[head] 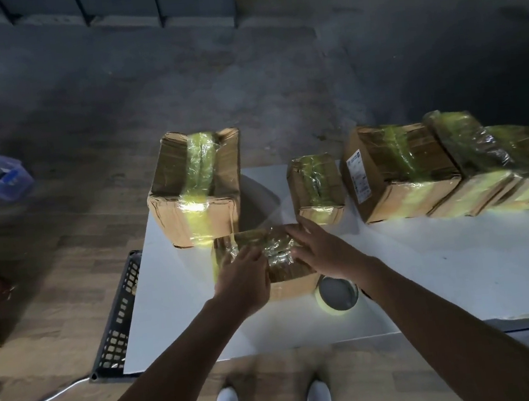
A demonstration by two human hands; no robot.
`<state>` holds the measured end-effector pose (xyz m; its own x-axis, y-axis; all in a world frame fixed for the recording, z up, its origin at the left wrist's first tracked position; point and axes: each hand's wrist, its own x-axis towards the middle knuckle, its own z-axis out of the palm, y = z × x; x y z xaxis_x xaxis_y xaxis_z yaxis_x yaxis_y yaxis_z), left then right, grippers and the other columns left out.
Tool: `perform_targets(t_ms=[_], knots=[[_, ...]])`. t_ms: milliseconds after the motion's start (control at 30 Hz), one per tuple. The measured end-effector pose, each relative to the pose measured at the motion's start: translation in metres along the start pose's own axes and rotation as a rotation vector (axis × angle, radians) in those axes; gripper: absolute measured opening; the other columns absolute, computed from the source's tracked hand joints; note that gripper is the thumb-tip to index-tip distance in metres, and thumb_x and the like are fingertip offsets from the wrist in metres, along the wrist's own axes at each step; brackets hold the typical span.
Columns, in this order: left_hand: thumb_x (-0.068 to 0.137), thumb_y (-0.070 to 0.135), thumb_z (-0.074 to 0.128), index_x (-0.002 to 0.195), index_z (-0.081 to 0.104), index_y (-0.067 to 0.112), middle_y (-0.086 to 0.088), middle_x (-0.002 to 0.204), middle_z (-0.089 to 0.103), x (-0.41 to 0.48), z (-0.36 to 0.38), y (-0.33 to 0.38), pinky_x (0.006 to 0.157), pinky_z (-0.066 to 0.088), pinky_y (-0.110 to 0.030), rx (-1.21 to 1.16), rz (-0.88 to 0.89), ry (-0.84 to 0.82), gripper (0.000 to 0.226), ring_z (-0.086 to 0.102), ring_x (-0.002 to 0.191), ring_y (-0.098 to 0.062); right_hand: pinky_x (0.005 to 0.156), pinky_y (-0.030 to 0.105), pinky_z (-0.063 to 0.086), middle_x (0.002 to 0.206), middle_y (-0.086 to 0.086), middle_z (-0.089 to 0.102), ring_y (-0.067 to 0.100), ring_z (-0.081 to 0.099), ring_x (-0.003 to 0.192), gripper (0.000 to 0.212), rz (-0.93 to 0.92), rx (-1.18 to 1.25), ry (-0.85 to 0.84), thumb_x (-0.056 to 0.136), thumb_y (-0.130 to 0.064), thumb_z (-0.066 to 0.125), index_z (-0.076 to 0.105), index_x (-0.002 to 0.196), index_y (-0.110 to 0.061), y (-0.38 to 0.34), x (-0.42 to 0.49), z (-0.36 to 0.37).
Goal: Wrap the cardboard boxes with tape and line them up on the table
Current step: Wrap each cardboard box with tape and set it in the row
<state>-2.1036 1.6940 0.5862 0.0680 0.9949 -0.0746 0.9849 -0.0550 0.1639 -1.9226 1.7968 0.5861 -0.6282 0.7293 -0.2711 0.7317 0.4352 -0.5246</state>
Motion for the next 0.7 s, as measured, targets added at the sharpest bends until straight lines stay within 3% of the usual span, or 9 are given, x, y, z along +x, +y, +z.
perform_targets(t_ms=[167, 267, 367, 467, 533, 700], knots=[[0.092, 0.019, 0.053, 0.137, 0.046, 0.014, -0.009, 0.137, 0.049, 0.016, -0.006, 0.029, 0.101, 0.040, -0.037, 0.026, 0.079, 0.123, 0.046, 0.045, 0.126, -0.026, 0.108, 0.047, 0.039, 0.152, -0.002, 0.038, 0.021, 0.044, 0.134, 0.049, 0.049, 0.184, 0.131, 0.102, -0.043, 0.034, 0.029, 0.149, -0.028, 0.004, -0.015, 0.006], [0.090, 0.022, 0.058, 0.135, 0.049, 0.014, -0.011, 0.139, 0.047, 0.027, -0.005, 0.062, 0.102, 0.038, -0.041, -0.039, 0.163, 0.105, 0.047, 0.042, 0.128, -0.029, 0.108, 0.033, 0.038, 0.148, 0.002, 0.045, 0.020, 0.047, 0.131, 0.048, 0.141, 0.292, 0.225, 0.102, -0.040, 0.037, 0.035, 0.147, -0.023, 0.009, -0.022, 0.009], [0.094, 0.023, 0.050, 0.130, 0.053, 0.014, -0.009, 0.131, 0.051, 0.035, 0.002, 0.085, 0.098, 0.039, -0.038, -0.029, 0.201, 0.094, 0.037, 0.043, 0.123, -0.028, 0.100, 0.030, 0.042, 0.136, 0.013, 0.053, 0.025, 0.053, 0.120, 0.038, 0.293, 0.087, 0.317, 0.101, -0.024, 0.046, 0.049, 0.136, -0.010, 0.033, -0.033, 0.011], [0.095, 0.023, 0.047, 0.122, 0.056, 0.014, -0.007, 0.125, 0.052, 0.036, 0.007, 0.096, 0.093, 0.041, -0.036, -0.097, 0.174, 0.076, 0.031, 0.043, 0.120, -0.026, 0.089, 0.034, 0.051, 0.123, 0.015, 0.053, 0.028, 0.058, 0.108, 0.042, 0.512, -0.102, 0.187, 0.096, -0.033, 0.055, 0.048, 0.128, -0.007, 0.055, -0.048, 0.018], [0.093, 0.021, 0.049, 0.118, 0.059, 0.014, -0.006, 0.122, 0.053, 0.034, 0.010, 0.099, 0.090, 0.044, -0.035, -0.161, 0.132, 0.083, 0.028, 0.045, 0.117, -0.024, 0.089, 0.036, 0.048, 0.124, 0.016, 0.055, 0.032, 0.057, 0.113, 0.051, 0.621, -0.108, 0.061, 0.093, -0.038, 0.059, 0.045, 0.128, -0.005, 0.065, -0.056, 0.027], [0.092, 0.012, 0.052, 0.107, 0.066, 0.012, -0.005, 0.111, 0.060, 0.029, 0.006, 0.095, 0.072, 0.044, -0.027, -0.338, 0.025, 0.181, 0.021, 0.056, 0.101, -0.020, 0.093, 0.034, 0.045, 0.130, 0.017, 0.057, 0.031, 0.054, 0.121, 0.049, 0.676, -0.024, -0.004, 0.093, -0.021, 0.060, 0.043, 0.134, 0.000, 0.080, -0.059, 0.043]])
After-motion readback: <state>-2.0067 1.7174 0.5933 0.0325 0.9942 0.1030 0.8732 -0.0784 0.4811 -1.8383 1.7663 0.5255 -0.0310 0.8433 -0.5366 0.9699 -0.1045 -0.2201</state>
